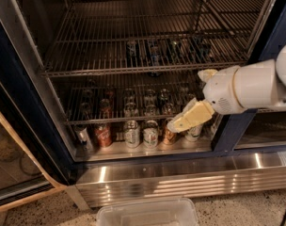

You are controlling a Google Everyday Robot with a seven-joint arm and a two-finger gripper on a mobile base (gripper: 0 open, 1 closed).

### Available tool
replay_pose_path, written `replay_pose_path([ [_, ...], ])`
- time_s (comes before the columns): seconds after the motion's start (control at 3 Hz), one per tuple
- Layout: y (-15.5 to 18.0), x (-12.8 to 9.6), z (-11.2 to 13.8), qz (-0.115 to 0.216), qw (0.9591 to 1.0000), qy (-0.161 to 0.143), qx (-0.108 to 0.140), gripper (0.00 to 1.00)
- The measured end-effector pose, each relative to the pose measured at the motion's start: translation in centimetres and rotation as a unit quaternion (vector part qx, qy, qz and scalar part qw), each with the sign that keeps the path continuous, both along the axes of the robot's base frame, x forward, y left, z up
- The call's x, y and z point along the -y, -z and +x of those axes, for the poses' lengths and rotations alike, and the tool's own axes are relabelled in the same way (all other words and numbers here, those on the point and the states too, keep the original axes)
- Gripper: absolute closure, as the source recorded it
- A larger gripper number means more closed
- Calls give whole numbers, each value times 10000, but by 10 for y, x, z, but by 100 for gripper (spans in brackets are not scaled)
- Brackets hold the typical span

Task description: Pick green can from middle shelf of fridge

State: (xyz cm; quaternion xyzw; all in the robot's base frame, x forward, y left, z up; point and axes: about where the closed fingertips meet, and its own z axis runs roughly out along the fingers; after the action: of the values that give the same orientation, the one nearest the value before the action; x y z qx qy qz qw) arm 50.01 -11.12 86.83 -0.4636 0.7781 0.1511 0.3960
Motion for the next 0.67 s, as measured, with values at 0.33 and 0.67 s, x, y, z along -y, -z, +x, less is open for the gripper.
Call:
replay_pose_path([
  [0.33,40,-24,-6,507,9984,229,93,0],
  [0.67,54,-48,4,1082,9920,461,459,0],
])
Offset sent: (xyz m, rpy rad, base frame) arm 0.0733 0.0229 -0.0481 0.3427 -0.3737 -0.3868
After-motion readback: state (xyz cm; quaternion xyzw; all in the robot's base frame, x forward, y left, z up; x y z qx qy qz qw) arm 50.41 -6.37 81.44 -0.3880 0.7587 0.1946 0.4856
